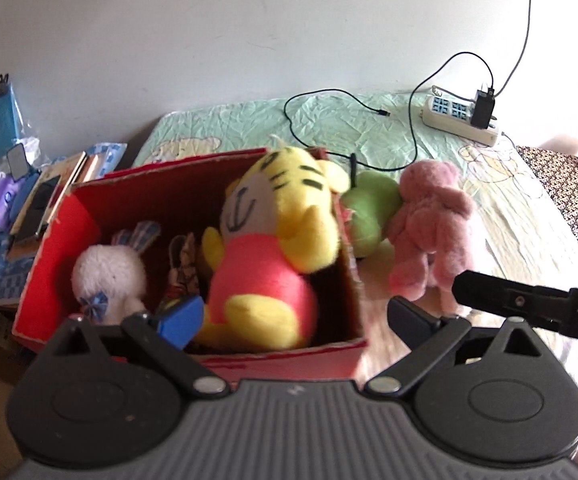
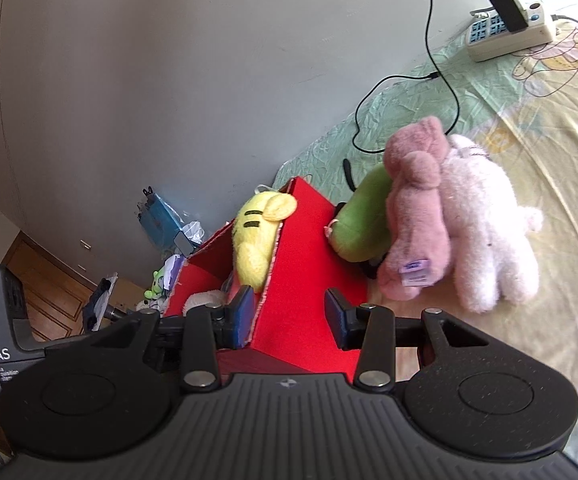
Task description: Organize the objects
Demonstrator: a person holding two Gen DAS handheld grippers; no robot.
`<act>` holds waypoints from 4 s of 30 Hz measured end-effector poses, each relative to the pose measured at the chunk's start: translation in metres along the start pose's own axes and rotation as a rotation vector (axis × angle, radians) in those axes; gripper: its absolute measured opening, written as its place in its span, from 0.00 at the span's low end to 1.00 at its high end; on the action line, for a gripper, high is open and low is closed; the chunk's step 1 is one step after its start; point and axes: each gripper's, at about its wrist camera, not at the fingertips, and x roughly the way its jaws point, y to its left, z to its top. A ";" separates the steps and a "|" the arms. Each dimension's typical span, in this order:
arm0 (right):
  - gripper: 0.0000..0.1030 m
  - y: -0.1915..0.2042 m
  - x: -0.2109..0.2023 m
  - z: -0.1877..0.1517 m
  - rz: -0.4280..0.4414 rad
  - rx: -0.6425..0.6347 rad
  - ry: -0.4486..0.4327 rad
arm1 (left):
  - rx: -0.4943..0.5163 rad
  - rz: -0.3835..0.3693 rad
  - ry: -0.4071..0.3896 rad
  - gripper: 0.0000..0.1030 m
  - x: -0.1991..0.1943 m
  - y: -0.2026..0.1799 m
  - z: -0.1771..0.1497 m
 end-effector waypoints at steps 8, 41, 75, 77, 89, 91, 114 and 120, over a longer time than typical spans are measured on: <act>0.42 -0.020 -0.025 0.002 -0.016 0.009 0.004 | 0.022 0.002 0.000 0.96 -0.004 -0.038 -0.005; 0.42 -0.091 -0.037 0.010 -0.104 0.127 0.050 | 0.112 -0.153 0.058 0.95 0.048 -0.111 -0.039; 0.28 -0.082 0.008 0.031 0.002 0.023 0.212 | 0.188 -0.310 0.086 0.95 0.050 -0.094 -0.061; 0.27 -0.081 0.001 0.023 0.003 0.022 0.227 | 0.188 -0.317 0.094 0.95 0.049 -0.094 -0.063; 0.22 -0.087 -0.025 -0.018 -0.018 0.031 0.363 | 0.120 -0.424 0.180 0.95 0.053 -0.084 -0.082; 0.24 -0.090 -0.026 -0.020 -0.028 0.033 0.370 | 0.091 -0.436 0.186 0.95 0.055 -0.080 -0.082; 0.41 -0.086 0.043 0.008 -0.032 -0.008 0.390 | -0.064 -0.469 0.236 0.96 0.105 -0.085 -0.055; 0.37 -0.088 0.036 0.009 -0.005 0.000 0.385 | -0.049 -0.481 0.239 0.96 0.109 -0.082 -0.052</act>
